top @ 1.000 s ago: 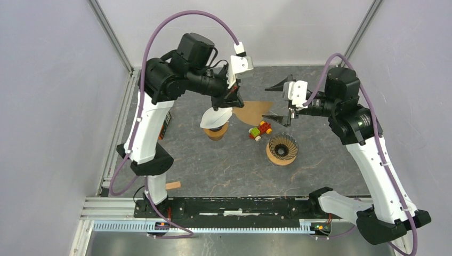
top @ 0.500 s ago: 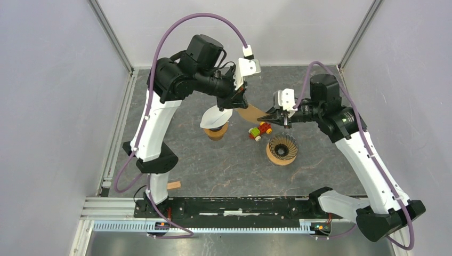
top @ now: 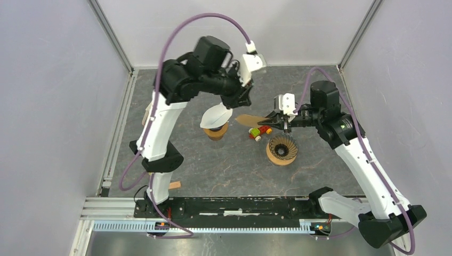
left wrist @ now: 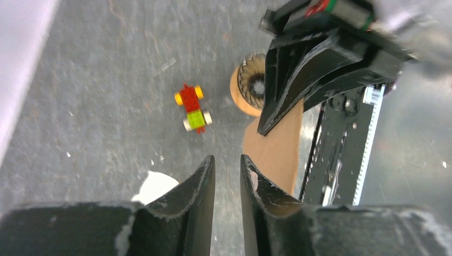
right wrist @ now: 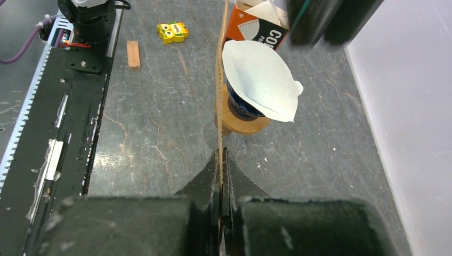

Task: Place the coffee filter in the dripper
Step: Place the coffee filter in the coffee dripper.

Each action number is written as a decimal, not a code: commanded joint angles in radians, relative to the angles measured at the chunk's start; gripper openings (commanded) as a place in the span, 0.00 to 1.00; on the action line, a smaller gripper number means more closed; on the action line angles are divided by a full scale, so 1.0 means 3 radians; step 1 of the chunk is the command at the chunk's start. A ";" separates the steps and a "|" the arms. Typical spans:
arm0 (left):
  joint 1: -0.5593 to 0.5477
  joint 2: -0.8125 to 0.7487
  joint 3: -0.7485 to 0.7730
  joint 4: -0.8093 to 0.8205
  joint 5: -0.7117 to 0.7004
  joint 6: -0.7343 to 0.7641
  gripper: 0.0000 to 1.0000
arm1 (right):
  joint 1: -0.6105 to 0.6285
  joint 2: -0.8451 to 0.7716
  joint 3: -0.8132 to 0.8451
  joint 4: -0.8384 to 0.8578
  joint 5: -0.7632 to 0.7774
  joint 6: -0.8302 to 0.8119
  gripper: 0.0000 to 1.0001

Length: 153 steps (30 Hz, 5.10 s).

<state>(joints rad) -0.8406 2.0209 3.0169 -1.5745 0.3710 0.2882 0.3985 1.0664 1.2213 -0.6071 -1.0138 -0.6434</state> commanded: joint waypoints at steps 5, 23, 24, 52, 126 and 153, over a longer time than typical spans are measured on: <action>-0.0246 -0.0251 -0.1186 -0.0102 -0.0239 -0.0369 0.47 | -0.0013 -0.0077 -0.0026 -0.0113 0.0148 -0.0231 0.00; -0.0069 -0.1102 -0.3004 0.1825 0.0426 -0.0384 0.61 | -0.0402 -0.0309 -0.0321 -0.0233 -0.0409 -0.0238 0.00; -0.0070 -0.1354 -0.3482 0.2302 0.0299 -0.0470 0.63 | -0.0415 -0.0321 -0.0337 -0.0238 -0.0424 -0.0236 0.00; 0.0143 -0.2829 -0.5348 0.2992 0.0736 0.0284 0.68 | -0.0539 -0.0240 -0.1125 0.1619 -0.1189 0.1641 0.00; 0.0268 -0.2451 -0.5240 0.3286 0.1342 0.0453 0.15 | -0.0536 -0.0321 -0.1503 0.2148 -0.1394 0.1868 0.00; 0.0394 -0.2460 -0.5375 0.3521 0.1827 0.0132 0.18 | -0.0536 -0.0323 -0.1489 0.2070 -0.1257 0.1797 0.00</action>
<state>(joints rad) -0.7296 1.2934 1.4082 -0.5652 0.8700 0.3714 0.2401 0.9825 0.7715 0.0067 -1.4090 -0.0940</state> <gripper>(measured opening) 0.175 0.007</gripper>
